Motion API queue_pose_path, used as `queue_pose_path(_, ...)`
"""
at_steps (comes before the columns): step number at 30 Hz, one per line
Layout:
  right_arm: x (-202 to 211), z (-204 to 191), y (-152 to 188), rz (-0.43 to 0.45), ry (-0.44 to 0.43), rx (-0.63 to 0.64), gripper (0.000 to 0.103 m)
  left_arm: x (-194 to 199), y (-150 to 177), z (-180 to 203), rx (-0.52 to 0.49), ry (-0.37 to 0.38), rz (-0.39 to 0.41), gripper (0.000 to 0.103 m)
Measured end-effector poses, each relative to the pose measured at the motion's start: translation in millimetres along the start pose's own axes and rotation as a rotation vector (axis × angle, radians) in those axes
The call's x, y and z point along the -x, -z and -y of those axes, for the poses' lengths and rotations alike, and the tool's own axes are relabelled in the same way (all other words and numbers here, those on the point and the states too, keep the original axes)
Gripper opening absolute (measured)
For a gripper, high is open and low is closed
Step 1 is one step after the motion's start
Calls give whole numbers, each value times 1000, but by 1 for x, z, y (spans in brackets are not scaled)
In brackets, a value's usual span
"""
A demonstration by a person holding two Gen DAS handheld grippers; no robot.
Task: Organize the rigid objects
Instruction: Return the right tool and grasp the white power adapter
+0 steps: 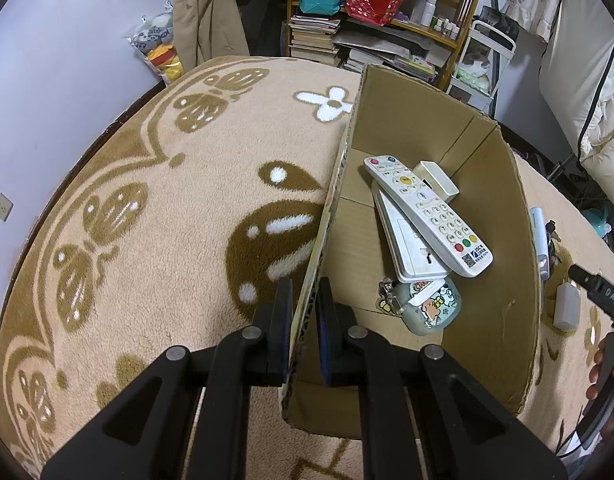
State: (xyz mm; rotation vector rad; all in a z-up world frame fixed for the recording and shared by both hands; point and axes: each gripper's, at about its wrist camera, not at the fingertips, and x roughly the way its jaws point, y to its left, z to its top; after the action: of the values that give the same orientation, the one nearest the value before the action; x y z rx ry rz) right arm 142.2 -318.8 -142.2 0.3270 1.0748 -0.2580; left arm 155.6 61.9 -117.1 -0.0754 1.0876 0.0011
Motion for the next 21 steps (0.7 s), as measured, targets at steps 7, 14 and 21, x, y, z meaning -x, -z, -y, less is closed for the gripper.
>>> queue_pose_path(7,-14,19,12,-10,38,-9,99,0,0,0,-1,-2,-1,11)
queue_pose_path(14,-27,33,22,-20,94,-12,99,0,0,0,-1,-2,-1,11)
queue_pose_path(21,-35,45,31,-39,86,-76,80,0,0,0,-1,-1,-1,11)
